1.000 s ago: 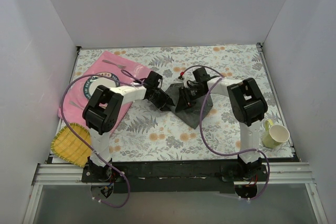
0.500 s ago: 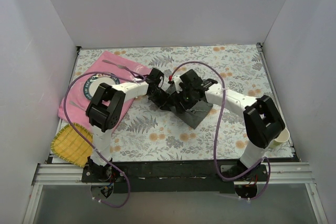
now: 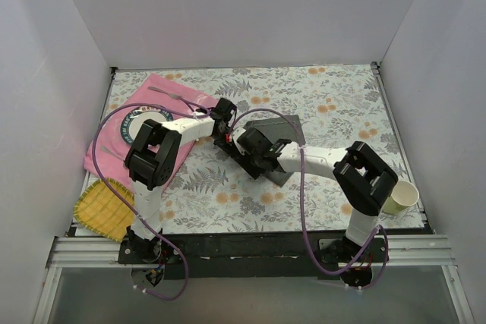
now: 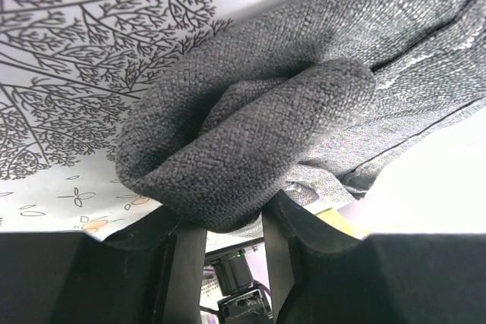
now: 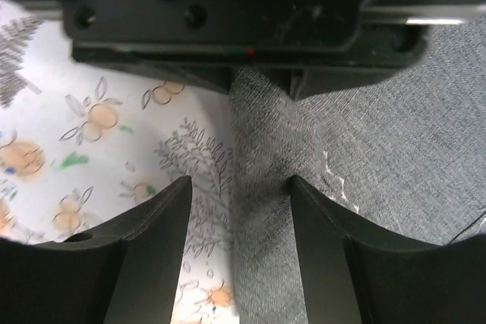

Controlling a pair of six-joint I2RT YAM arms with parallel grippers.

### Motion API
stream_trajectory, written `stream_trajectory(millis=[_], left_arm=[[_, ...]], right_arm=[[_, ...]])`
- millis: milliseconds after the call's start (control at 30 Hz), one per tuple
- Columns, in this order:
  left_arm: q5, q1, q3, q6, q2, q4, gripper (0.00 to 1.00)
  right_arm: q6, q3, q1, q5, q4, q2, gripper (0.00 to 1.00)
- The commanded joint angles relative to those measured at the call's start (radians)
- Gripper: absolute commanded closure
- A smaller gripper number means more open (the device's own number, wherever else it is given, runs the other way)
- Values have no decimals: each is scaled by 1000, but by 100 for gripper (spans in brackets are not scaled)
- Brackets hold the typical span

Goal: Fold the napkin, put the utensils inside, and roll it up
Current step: Roll the napkin with the utensil

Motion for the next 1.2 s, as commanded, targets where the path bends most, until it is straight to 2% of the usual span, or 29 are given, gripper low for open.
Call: stream_trajectory(millis=[0, 167, 267, 300, 367, 400, 500, 633, 767, 800, 900, 1067, 1133, 1167], left_arm=[[33, 2, 20, -14, -11, -43, 97], [39, 3, 12, -16, -17, -40, 97], [45, 2, 12, -14, -19, -37, 97], [47, 3, 12, -14, -20, -34, 97], [51, 2, 14, -16, -22, -29, 97], [53, 2, 16, -14, -22, -28, 97], [51, 3, 26, 3, -27, -28, 97], [39, 8, 40, 47, -33, -26, 94], [-15, 20, 57, 110, -68, -34, 70], [-39, 26, 58, 122, -77, -37, 60], [-78, 41, 60, 162, -115, -49, 47], [-147, 61, 49, 225, -175, -55, 37], [-157, 61, 49, 248, -197, -49, 27], [-151, 61, 48, 259, -198, -48, 27]], right_arm=[[7, -26, 11, 103, 112, 44, 40], [38, -58, 7, 101, 133, 84, 46], [73, -98, 0, 75, 141, 83, 60], [85, -110, -4, 75, 146, 81, 70], [111, -135, -10, 55, 155, 72, 76], [118, -156, -15, 48, 158, 67, 85], [142, -189, -26, 14, 173, 52, 97], [168, -200, -61, -131, 170, 38, 99], [220, -213, -154, -362, 184, 35, 99], [227, -215, -170, -446, 185, 37, 99], [245, -184, -228, -608, 167, 73, 99], [246, -125, -306, -800, 150, 147, 99], [248, -103, -332, -899, 133, 184, 99], [248, -82, -363, -926, 121, 198, 99]])
